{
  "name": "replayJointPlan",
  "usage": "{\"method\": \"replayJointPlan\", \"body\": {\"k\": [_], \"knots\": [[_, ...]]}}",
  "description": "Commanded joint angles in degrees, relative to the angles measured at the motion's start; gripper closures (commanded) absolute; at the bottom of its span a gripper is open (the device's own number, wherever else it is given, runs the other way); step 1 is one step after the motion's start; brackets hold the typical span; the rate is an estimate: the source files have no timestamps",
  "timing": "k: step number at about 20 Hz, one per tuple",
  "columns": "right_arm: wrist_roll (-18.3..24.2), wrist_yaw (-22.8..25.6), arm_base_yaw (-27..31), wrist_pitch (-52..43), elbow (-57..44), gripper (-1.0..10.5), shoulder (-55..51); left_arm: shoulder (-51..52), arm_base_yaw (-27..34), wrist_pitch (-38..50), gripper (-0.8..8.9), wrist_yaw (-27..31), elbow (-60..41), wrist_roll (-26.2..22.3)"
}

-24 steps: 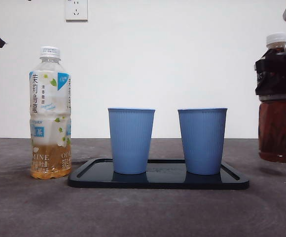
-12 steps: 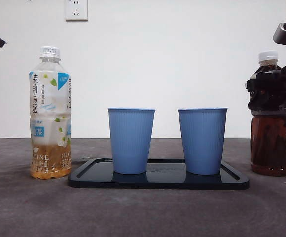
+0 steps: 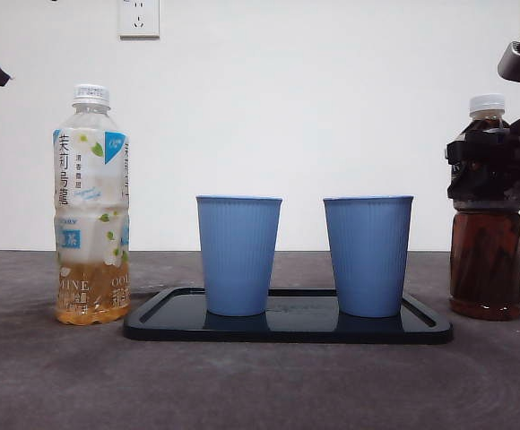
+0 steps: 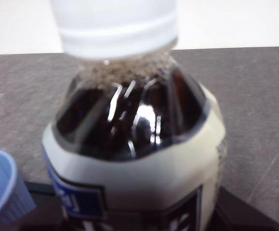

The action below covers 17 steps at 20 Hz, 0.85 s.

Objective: Pour the drink into the cup

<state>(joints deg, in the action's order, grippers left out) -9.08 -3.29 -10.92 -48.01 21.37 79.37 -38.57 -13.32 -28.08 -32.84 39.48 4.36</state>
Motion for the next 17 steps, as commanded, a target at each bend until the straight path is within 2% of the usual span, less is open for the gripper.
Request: {"method": "replayJointPlan", "body": {"k": [1,11,17], "knots": [[-1.33,-0.17,-0.2,-2.89,1.03,7.8,0.11,-0.33,-0.2,0.61,3.15,0.04,1.05,-0.28],[-1.4,-0.17,-0.2,0.24,1.07,5.3,-0.26,-0.35,-0.2,0.61,3.15,0.04,1.05,-0.28],[-0.9,-0.15,-0.2,6.36,1.2,4.9,-4.37,-0.35,-0.2,0.61,3.15,0.07,1.05,-0.28]]}}
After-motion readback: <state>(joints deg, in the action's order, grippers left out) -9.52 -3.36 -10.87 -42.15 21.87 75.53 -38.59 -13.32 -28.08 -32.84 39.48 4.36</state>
